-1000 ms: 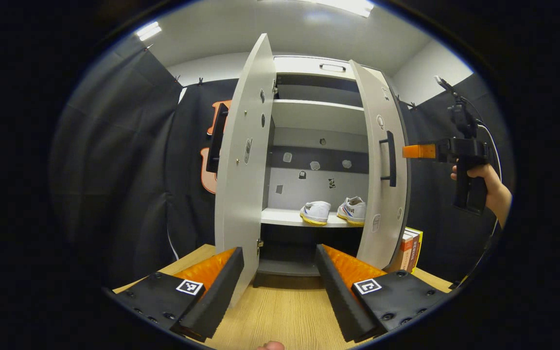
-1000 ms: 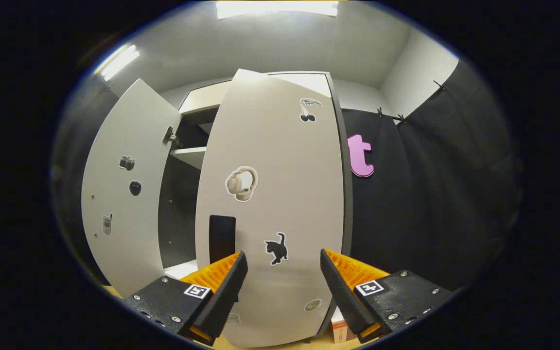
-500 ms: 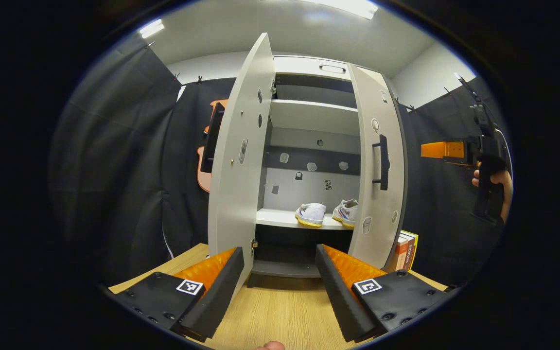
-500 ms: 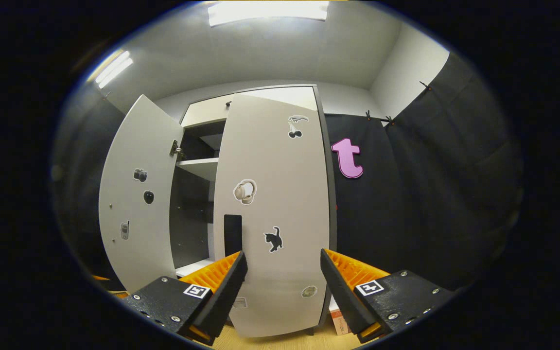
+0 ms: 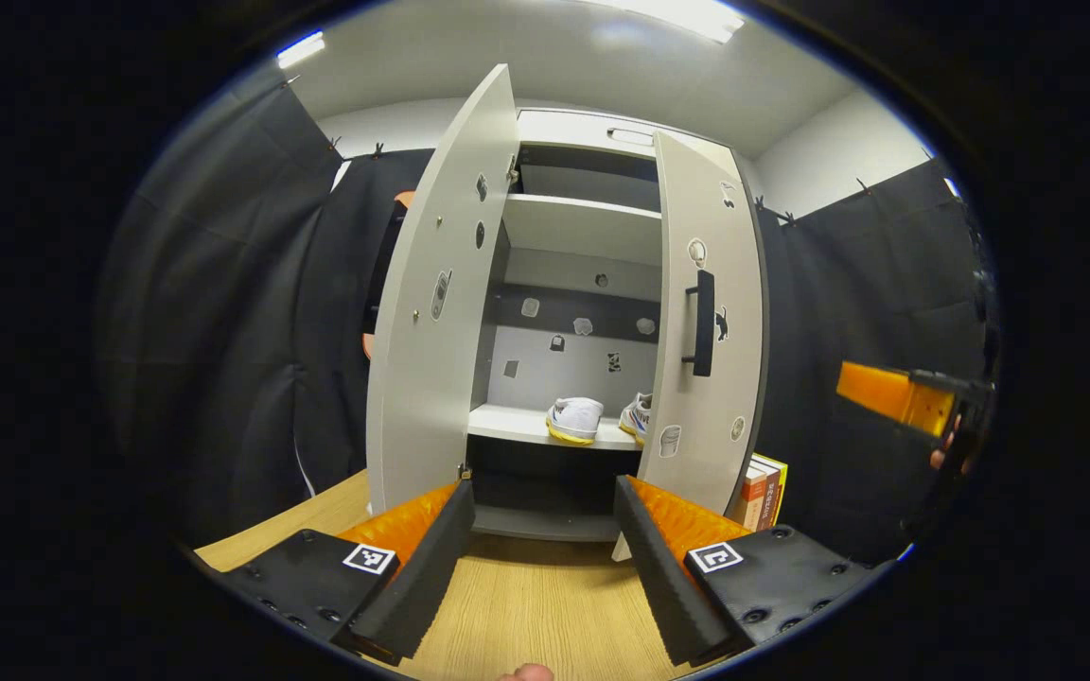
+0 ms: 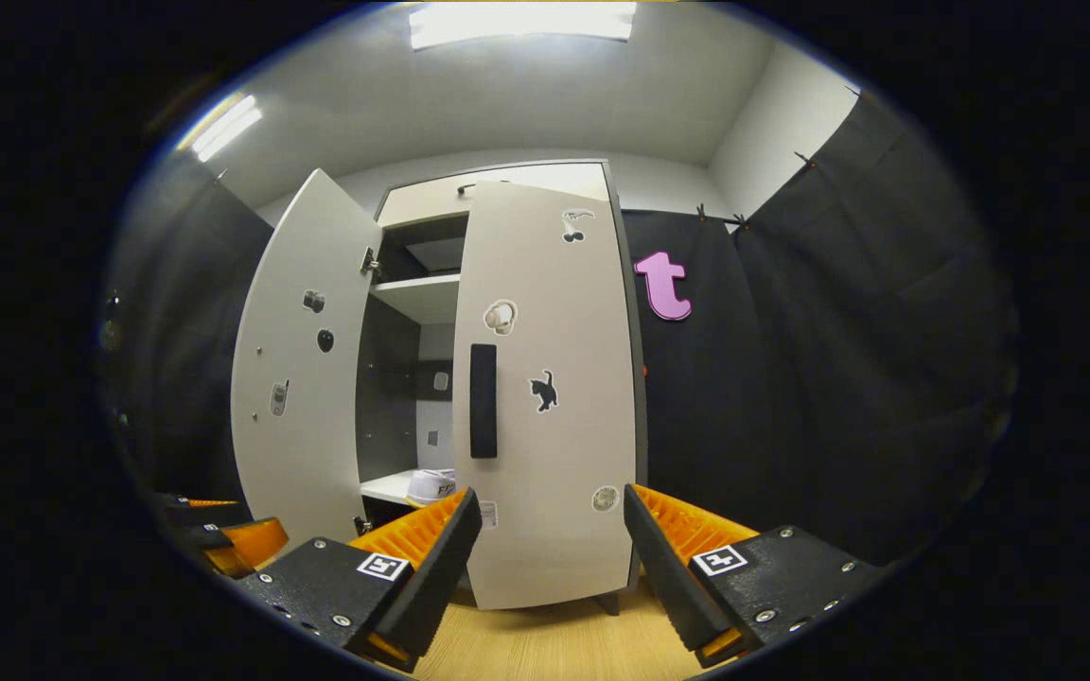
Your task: Grab one shoe with the right hand and put it into the shoe cabinet, grab the other shoe with the left hand and put it into the shoe cabinet; then close the right door with the right hand and the left door with the left hand.
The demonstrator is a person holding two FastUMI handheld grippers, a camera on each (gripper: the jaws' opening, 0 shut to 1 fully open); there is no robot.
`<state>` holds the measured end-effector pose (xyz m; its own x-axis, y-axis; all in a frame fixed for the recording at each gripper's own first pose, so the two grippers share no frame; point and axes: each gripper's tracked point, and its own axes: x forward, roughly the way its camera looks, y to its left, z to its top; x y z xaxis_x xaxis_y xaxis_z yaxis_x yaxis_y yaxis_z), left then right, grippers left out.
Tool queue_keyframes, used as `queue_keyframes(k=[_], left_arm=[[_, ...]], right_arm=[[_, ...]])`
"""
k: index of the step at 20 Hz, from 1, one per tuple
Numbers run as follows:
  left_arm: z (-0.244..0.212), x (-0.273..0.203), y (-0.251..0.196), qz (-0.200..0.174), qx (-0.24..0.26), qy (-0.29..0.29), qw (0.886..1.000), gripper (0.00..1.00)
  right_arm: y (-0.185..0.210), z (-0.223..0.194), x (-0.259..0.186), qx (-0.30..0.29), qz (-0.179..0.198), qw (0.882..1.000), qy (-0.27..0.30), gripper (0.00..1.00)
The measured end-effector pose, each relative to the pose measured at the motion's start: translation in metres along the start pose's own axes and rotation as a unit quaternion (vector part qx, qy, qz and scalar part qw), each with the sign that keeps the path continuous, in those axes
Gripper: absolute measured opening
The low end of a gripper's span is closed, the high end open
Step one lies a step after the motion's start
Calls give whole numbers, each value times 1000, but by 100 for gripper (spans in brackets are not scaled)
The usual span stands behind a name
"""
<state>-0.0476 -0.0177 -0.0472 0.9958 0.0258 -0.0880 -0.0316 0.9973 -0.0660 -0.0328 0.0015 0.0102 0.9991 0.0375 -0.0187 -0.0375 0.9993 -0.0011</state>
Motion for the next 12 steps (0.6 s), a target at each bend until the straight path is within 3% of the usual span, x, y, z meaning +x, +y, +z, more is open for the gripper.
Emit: queue_keyframes(k=[5, 9, 12], left_arm=[[4, 3, 2, 6, -12, 1, 1000, 97], [28, 3, 18, 24, -20, -21, 999, 97], [70, 10, 75, 79, -14, -46, 996, 96]], right_arm=[[1, -36, -11, 24, -4, 999, 35, 93], [-8, -34, -7, 24, -9, 999, 31, 93], [-2, -36, -5, 22, 0, 999, 32, 93]])
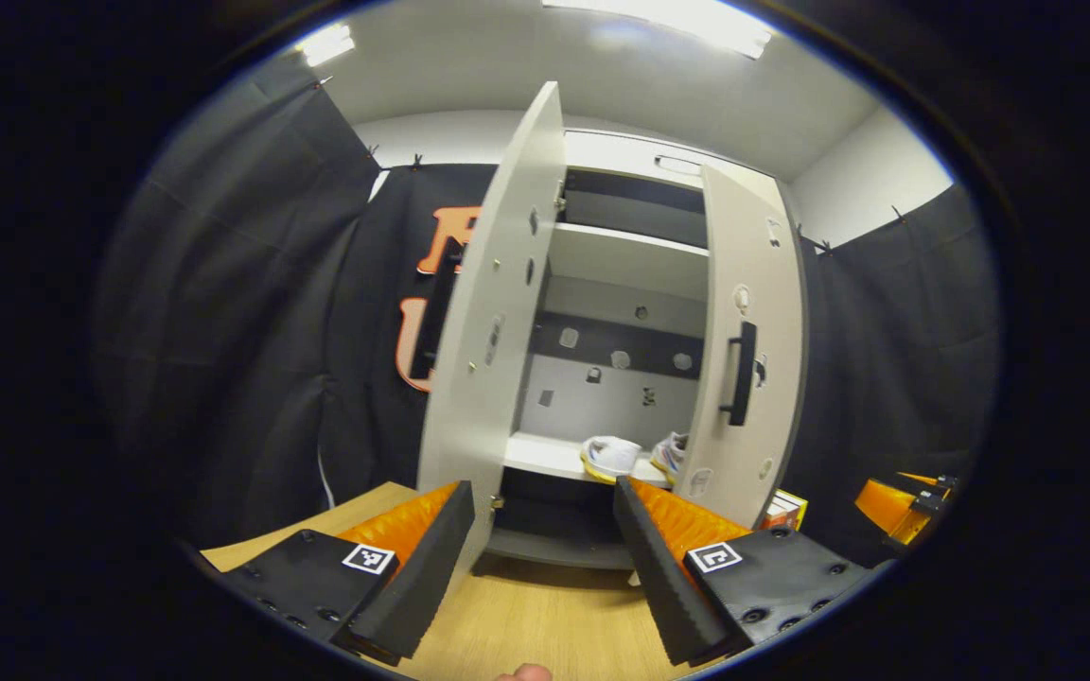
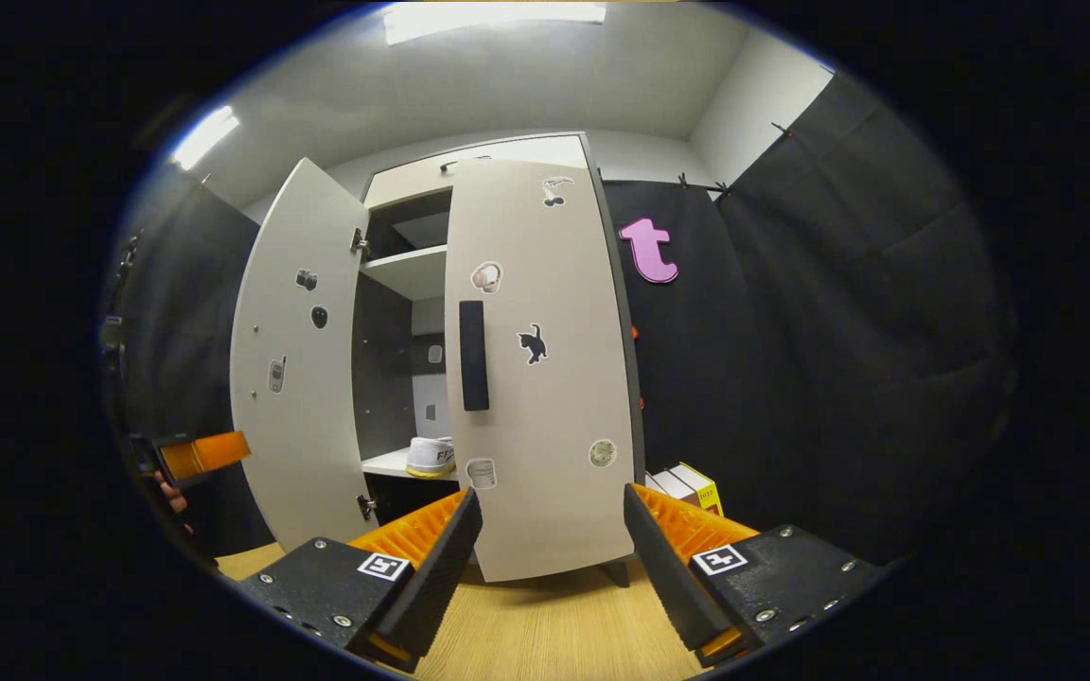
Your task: Grab one shoe with the right hand and put it into the shoe cabinet, grab the other shoe with the left hand and put it into the shoe cabinet; then close the right door with the right hand and the left door with the left hand.
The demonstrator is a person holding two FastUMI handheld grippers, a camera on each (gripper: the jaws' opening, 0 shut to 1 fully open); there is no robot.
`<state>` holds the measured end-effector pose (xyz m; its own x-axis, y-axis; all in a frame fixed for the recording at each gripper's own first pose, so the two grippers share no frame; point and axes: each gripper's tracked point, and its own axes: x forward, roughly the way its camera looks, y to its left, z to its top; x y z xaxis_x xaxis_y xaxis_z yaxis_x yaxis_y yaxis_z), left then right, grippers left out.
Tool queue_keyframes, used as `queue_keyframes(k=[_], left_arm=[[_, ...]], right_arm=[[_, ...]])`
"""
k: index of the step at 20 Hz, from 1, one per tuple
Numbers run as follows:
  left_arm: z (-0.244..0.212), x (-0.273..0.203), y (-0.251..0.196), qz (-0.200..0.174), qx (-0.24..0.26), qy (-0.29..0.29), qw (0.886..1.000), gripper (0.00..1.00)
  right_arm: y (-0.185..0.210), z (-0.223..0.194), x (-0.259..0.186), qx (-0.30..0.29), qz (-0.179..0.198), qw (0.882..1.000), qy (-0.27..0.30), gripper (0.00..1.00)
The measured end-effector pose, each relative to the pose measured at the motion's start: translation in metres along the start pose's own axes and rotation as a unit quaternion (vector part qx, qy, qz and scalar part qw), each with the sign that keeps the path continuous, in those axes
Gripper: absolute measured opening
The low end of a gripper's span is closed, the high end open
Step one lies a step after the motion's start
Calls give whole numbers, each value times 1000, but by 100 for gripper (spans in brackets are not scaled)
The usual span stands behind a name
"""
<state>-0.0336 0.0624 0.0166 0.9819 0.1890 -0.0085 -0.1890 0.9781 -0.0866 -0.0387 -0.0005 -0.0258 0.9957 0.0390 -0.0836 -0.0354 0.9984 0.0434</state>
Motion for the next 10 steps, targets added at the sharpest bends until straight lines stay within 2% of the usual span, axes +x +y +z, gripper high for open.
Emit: queue_keyframes(k=[3, 4, 5, 6, 8, 10], left_arm=[[60, 26, 76, 74, 18, -58, 995, 93], [73, 38, 94, 88, 23, -68, 993, 96], [79, 49, 111, 101, 25, -67, 992, 93], [82, 61, 123, 107, 19, -62, 992, 96], [81, 88, 138, 105, -3, -50, 993, 97], [73, 106, 153, 114, -3, -36, 993, 96]], right_arm=[[9, -5, 2, 0, 12, 1000, 5, 93], [10, -6, 1, 0, 15, 1000, 6, 93], [12, -7, 2, 1, 18, 1000, 7, 93], [15, -7, 3, 3, 22, 1000, 8, 93], [19, -7, 3, 3, 26, 1000, 9, 93], [18, -5, 5, 3, 25, 1000, 8, 93]])
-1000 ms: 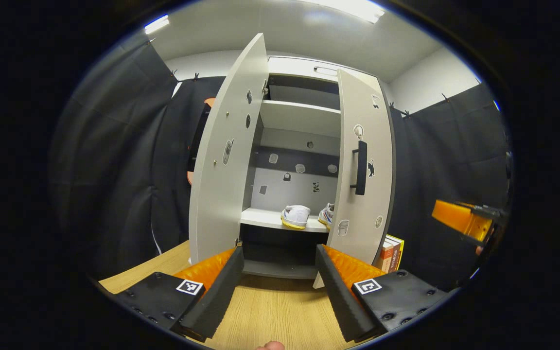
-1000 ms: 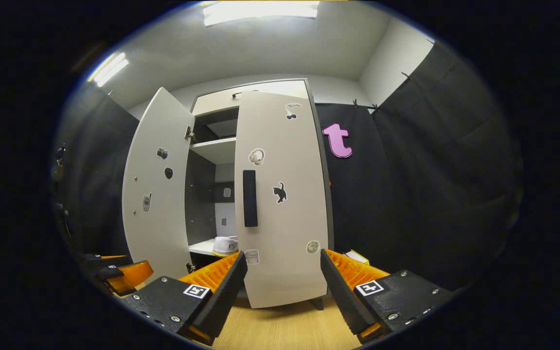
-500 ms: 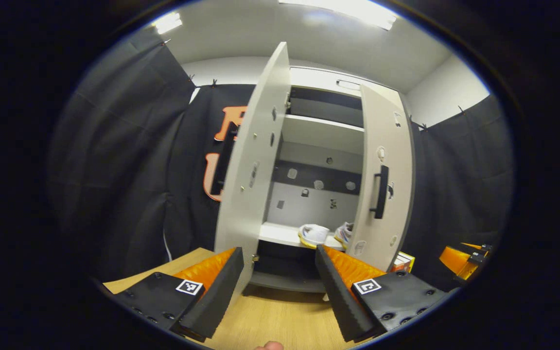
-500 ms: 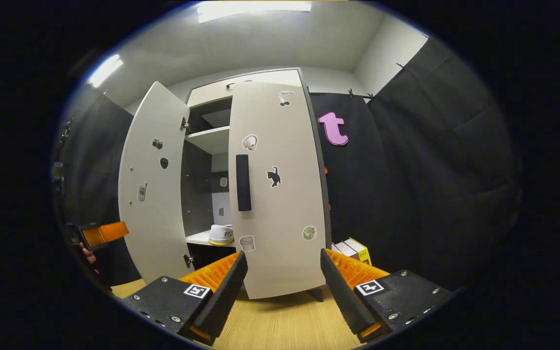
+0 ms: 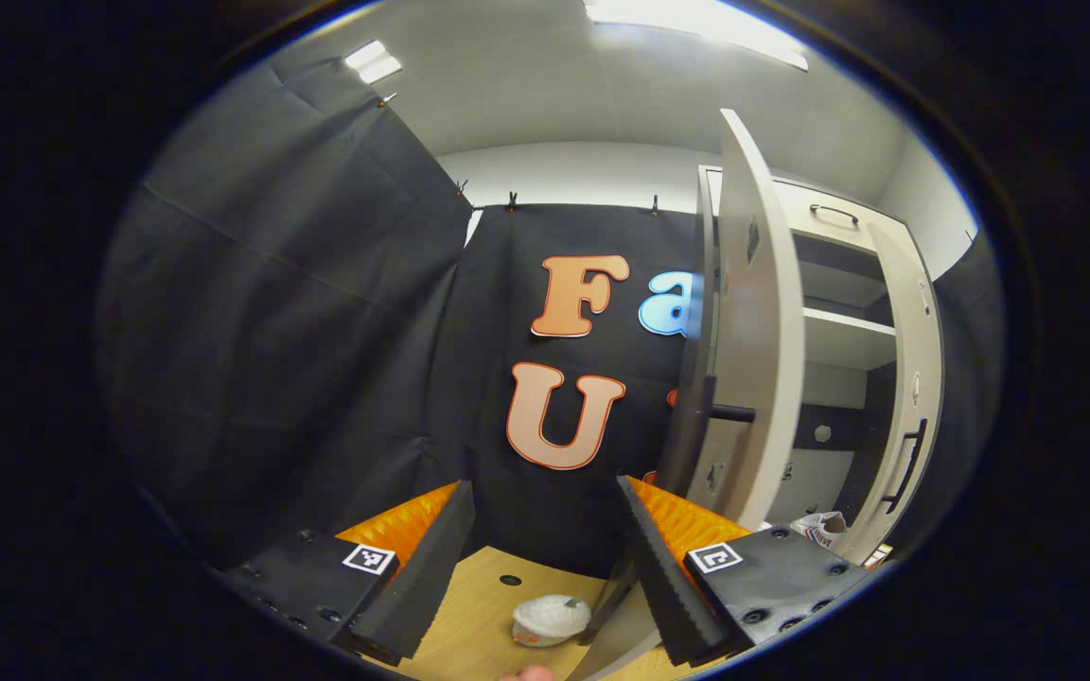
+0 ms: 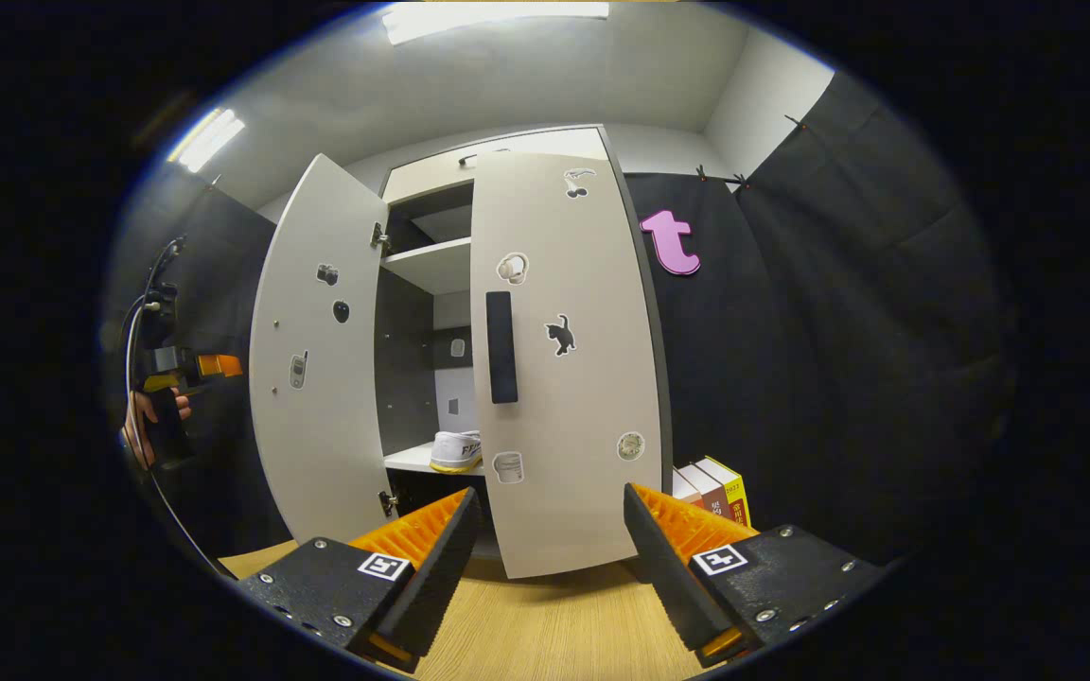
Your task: Grab one shoe with the right hand and put it into the shoe cabinet, grab the other shoe with the left hand and put it into the shoe cabinet; then close the right door with the right hand and the left door with the left hand.
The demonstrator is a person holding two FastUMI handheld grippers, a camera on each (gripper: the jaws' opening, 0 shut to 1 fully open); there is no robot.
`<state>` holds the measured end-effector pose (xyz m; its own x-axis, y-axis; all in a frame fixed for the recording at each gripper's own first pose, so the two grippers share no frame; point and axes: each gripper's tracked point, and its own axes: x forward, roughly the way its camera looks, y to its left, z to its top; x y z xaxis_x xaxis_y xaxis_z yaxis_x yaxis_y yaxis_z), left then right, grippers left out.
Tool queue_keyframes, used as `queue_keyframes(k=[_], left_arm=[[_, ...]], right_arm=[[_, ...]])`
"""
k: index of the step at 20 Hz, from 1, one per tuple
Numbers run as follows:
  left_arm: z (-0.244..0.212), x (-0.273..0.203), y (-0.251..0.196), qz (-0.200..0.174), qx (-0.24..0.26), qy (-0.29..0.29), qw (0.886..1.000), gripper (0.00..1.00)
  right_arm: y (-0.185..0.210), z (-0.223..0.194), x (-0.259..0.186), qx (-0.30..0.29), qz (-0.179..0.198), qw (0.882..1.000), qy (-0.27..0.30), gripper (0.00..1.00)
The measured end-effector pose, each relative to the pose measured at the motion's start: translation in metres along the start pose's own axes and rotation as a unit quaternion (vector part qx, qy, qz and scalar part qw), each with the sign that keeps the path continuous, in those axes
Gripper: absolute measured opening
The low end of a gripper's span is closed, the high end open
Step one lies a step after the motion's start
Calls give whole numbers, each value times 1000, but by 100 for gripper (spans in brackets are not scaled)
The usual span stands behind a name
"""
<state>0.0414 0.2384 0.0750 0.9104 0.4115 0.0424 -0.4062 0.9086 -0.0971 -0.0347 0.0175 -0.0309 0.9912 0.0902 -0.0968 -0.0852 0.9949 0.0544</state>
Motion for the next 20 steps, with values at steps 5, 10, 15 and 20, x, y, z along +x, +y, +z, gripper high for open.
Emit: queue_keyframes(k=[5, 10, 15, 20], left_arm=[[-15, 33, -10, -1, 6, 16, 1000, 97], [-12, 32, -10, 9, 23, 1, 1000, 92], [-10, 26, -23, 4, 31, 2, 1000, 95], [-19, 15, -57, -37, 18, 14, 999, 90]], right_arm=[[-4, 0, 2, 2, -6, 1000, 3, 93], [-8, 3, 5, 4, -9, 1000, 2, 93], [-5, 9, 11, 7, 1, 1000, -4, 93], [-10, 8, 10, 13, 2, 1000, -5, 93]])
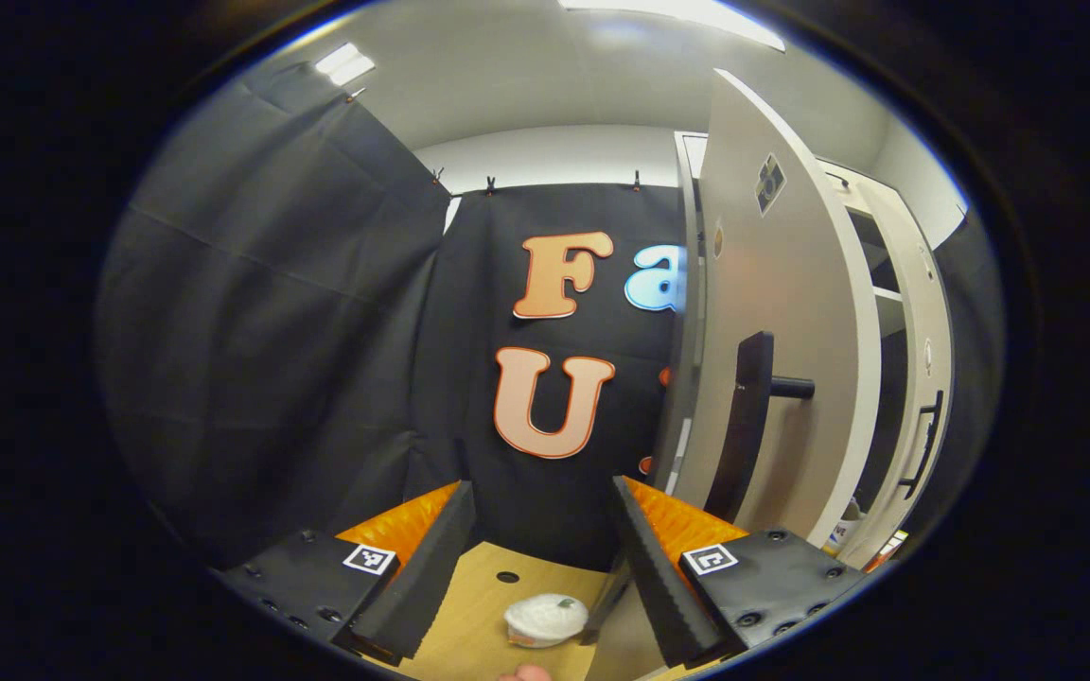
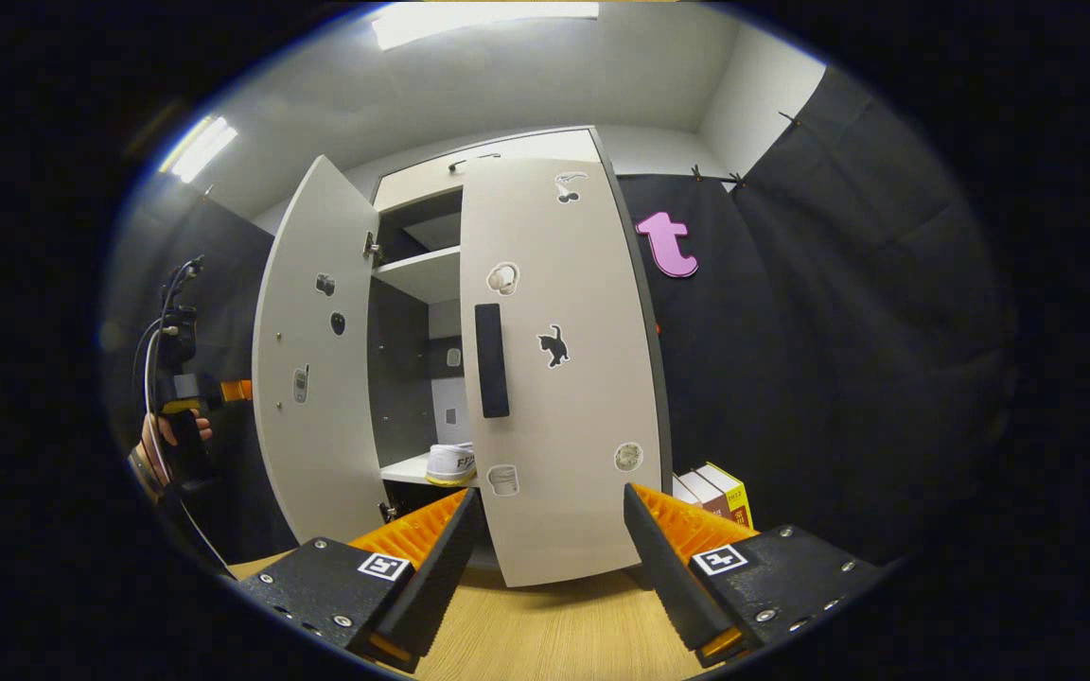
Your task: Grab one shoe with the right hand and put it into the shoe cabinet, grab the other shoe with the left hand and put it into the shoe cabinet; then close the right door with the right hand and the left door with the left hand.
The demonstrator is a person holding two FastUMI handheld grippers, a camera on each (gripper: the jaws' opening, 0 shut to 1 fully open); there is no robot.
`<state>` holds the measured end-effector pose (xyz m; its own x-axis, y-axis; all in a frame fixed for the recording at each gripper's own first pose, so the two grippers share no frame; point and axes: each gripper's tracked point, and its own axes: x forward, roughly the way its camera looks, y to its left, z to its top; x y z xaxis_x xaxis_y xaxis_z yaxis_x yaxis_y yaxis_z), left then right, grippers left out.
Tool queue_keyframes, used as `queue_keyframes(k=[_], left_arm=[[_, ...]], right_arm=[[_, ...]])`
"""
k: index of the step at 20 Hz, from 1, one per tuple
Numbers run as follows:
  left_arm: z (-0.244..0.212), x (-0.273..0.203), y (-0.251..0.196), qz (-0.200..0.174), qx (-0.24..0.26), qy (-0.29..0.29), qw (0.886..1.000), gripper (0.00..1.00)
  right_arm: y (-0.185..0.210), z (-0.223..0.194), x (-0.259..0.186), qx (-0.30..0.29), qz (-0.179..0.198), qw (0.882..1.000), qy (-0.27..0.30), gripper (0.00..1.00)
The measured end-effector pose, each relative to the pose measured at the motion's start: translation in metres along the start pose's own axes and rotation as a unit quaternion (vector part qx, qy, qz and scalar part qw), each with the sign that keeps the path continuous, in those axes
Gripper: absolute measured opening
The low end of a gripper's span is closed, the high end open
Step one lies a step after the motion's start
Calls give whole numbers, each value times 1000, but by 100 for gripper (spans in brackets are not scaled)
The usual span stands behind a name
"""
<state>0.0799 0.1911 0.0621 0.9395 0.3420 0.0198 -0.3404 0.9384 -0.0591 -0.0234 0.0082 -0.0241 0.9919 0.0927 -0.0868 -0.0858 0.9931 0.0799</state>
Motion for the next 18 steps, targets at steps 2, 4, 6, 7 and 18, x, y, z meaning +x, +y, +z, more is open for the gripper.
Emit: queue_keyframes(k=[2, 4, 6, 7, 18], left_arm=[[-1, -6, -20, -21, 0, 1, 1000, 94], [-6, -9, -45, -46, 1, 5, 999, 90], [-10, -10, -74, -76, 1, 9, 997, 90], [-14, -10, -88, -90, 0, 10, 996, 91], [-4, -2, -152, -133, -14, -4, 991, 96]], right_arm=[[-3, -2, -2, 3, -2, 1000, 2, 93], [-8, 0, -3, 3, -6, 1000, 0, 93], [-13, 2, -7, 4, -13, 1000, -3, 93], [-16, 4, -7, 4, -17, 1000, -6, 93], [-49, 14, -16, 4, -53, 998, -16, 93]])
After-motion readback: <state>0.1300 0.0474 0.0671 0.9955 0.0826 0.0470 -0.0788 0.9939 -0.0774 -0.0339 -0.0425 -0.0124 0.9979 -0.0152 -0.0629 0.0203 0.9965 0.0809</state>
